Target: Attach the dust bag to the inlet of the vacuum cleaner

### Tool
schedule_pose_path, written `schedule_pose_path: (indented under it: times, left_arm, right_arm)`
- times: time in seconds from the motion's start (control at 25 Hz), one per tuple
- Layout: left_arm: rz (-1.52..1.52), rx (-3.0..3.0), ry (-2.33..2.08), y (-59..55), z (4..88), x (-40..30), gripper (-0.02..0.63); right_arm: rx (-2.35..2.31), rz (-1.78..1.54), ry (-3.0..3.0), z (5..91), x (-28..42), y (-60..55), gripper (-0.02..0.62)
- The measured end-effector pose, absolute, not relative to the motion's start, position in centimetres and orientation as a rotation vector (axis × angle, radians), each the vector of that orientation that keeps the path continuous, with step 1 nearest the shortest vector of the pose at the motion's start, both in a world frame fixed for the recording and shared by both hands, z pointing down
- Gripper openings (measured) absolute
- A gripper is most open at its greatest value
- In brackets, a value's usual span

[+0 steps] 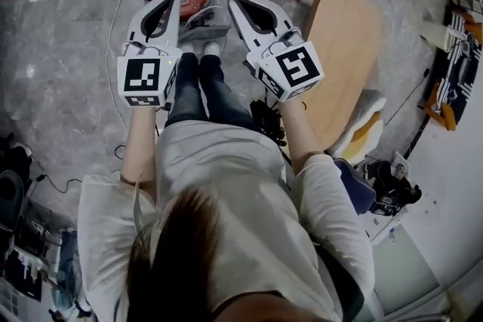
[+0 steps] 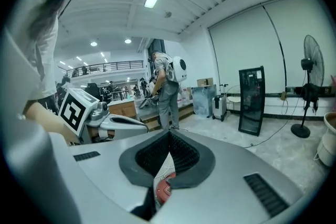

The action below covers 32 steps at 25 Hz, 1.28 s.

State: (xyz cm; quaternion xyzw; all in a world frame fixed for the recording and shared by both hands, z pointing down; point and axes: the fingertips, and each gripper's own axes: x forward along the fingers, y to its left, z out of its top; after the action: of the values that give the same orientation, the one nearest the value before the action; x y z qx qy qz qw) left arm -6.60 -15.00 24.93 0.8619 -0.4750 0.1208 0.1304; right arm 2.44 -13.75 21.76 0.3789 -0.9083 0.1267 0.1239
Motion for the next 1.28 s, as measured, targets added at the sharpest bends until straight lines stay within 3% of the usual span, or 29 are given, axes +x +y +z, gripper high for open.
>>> schedule_pose_path:
  times: [0.68, 1.28]
  left_arm:
    - [0.107, 2.574, -1.537, -12.5, 9.3, -7.0, 0.017]
    - [0.088, 2.616, -1.558, -9.3, 7.3, -6.3, 0.017]
  right_arm:
    - [1.293, 0.223, -2.647, 8.8, 5.7, -9.1, 0.002]
    - [1.413, 0.272, -2.607, 8.9, 8.3, -6.3, 0.002]
